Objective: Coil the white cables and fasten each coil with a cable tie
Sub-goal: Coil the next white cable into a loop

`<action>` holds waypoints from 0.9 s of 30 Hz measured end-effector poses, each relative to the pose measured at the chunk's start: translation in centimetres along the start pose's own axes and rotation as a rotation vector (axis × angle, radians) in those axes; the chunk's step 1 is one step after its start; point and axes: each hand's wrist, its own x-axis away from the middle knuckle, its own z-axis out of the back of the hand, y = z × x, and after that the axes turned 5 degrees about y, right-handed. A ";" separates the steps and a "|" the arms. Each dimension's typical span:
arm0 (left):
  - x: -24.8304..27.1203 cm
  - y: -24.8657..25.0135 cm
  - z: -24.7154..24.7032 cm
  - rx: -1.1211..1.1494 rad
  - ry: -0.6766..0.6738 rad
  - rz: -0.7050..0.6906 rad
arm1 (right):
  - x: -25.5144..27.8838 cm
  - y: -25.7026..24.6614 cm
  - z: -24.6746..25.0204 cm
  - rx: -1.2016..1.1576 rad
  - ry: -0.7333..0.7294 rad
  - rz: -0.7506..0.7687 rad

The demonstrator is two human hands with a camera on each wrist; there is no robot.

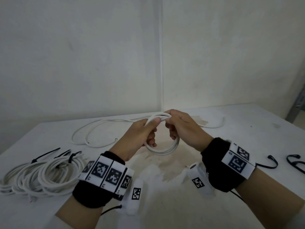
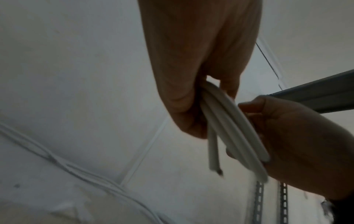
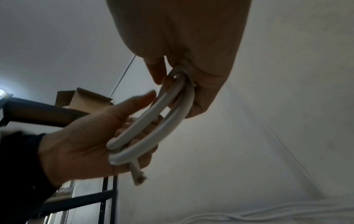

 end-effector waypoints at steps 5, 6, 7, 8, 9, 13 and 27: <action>0.4 -0.9 -2.0 0.267 0.167 -0.055 | -0.2 0.5 0.3 -0.121 0.071 0.016; 0.4 -1.0 -2.1 0.331 0.202 -0.063 | -0.1 0.9 0.1 -0.171 0.078 -0.001; 0.2 -1.1 -2.2 0.378 0.227 -0.070 | 0.0 1.3 -0.2 -0.226 0.084 -0.019; 0.2 -1.3 -2.3 0.397 0.238 -0.078 | 0.1 1.6 -0.5 -0.271 0.096 -0.026; 0.1 -1.5 -2.4 0.393 0.235 -0.087 | 0.2 1.8 -0.6 -0.291 0.111 -0.024; 0.4 -2.4 -1.2 0.295 0.108 0.000 | 0.0 2.4 -0.3 -0.167 0.117 0.034; 1.0 -1.0 -3.0 0.244 0.071 0.061 | 1.0 1.8 1.3 -0.149 0.004 0.027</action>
